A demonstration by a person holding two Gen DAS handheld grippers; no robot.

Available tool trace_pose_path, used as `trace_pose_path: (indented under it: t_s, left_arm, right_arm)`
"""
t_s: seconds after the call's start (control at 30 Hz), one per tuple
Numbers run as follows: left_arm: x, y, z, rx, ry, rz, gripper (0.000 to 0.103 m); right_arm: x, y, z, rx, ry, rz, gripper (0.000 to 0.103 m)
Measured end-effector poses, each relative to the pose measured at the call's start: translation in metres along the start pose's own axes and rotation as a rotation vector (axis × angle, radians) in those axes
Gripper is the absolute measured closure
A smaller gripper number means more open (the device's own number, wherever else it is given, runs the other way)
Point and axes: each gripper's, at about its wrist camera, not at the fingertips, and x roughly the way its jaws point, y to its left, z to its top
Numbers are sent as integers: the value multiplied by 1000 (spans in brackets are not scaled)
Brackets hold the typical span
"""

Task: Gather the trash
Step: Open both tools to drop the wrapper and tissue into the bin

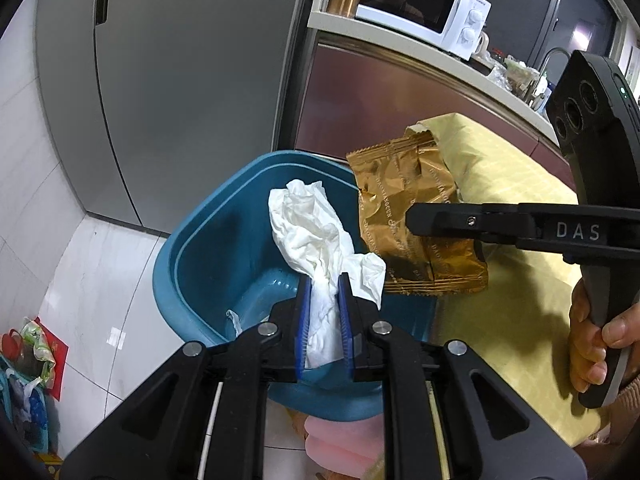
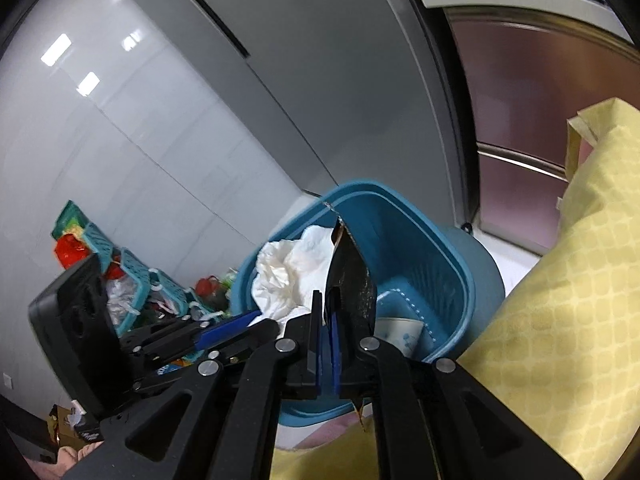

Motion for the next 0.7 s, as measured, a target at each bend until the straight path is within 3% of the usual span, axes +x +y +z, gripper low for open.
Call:
trace_pose_path:
  t_s: [0.3, 0.4, 0.7]
  left_arm:
    - [22, -5, -2, 0, 22, 25, 84]
    - [31, -4, -1, -9, 36, 29, 74]
    - [40, -8, -7, -27, 41, 35, 70]
  right_arm:
    - [2, -3, -2, 11, -5, -18, 94]
    - [-1, -4, -4, 14, -17, -9, 94]
    - [-27, -5, -18, 11, -70, 10, 91]
